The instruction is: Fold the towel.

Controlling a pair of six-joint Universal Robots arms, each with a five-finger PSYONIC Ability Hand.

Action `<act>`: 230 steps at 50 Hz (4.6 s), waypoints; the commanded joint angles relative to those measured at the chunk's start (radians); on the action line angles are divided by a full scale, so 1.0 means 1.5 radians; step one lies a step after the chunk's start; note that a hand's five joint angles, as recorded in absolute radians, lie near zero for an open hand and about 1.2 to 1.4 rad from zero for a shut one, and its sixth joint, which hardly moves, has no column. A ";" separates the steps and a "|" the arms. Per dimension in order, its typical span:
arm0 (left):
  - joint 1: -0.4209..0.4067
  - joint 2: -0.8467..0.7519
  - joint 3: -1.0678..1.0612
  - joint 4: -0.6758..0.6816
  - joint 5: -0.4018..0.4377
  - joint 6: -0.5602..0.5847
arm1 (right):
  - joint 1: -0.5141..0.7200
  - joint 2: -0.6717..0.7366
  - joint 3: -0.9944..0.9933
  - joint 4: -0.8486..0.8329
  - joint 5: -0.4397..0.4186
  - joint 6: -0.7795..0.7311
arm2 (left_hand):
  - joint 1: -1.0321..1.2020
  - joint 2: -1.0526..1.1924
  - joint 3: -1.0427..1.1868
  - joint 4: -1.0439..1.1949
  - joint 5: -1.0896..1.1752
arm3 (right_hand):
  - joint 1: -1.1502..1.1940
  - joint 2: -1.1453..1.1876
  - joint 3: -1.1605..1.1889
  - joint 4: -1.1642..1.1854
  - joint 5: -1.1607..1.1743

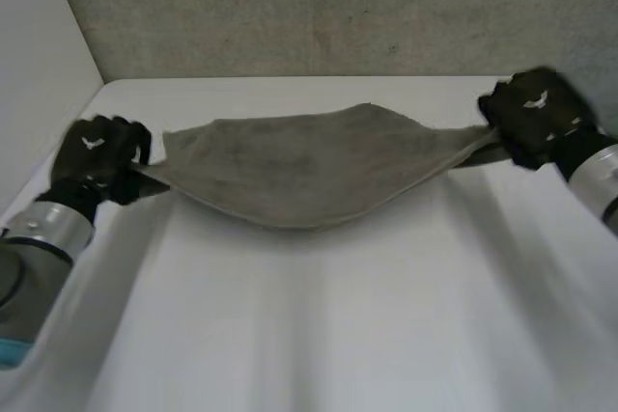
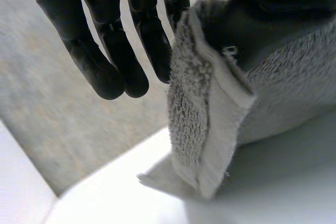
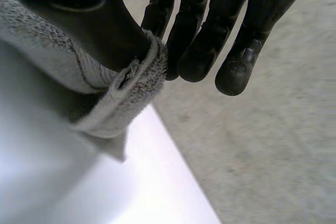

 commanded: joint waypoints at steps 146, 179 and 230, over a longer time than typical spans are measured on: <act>-0.104 -0.444 0.581 -0.264 -0.087 0.065 | 0.087 0.490 -0.463 0.090 0.307 -0.041 | -0.830 -0.870 -0.916 -0.887 -0.985 | -0.774 -0.767 -0.776 -0.774 -0.779; -0.099 -0.115 0.127 -0.072 -0.099 -0.032 | 0.053 0.324 -0.133 0.089 0.246 0.014 | -0.830 -0.870 -0.916 -0.887 -0.985 | -0.355 -0.347 -0.356 -0.354 -0.359; -0.105 -0.112 0.121 -0.064 -0.099 -0.032 | 0.453 0.413 -0.368 0.011 0.239 -0.212 | -0.830 -0.870 -0.916 -0.887 -0.985 | 0.040 0.048 0.038 0.040 0.036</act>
